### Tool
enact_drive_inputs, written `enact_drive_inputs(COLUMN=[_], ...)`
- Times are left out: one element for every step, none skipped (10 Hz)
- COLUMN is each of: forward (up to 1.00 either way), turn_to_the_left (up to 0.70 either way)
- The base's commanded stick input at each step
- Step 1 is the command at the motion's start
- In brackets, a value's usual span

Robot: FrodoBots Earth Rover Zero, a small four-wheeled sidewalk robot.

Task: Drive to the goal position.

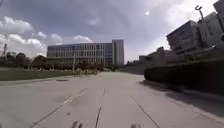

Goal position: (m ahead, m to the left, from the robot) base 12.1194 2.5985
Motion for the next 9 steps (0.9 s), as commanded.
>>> enact_drive_inputs(forward=[0.7, 0.7, 0.7, 0.7, 0.7, 0.7, 0.7, 0.7, 0.7], turn_to_the_left=[0.0, 0.0, 0.0, 0.0, 0.0, 0.0, 0.0, 0.0, 0.0])
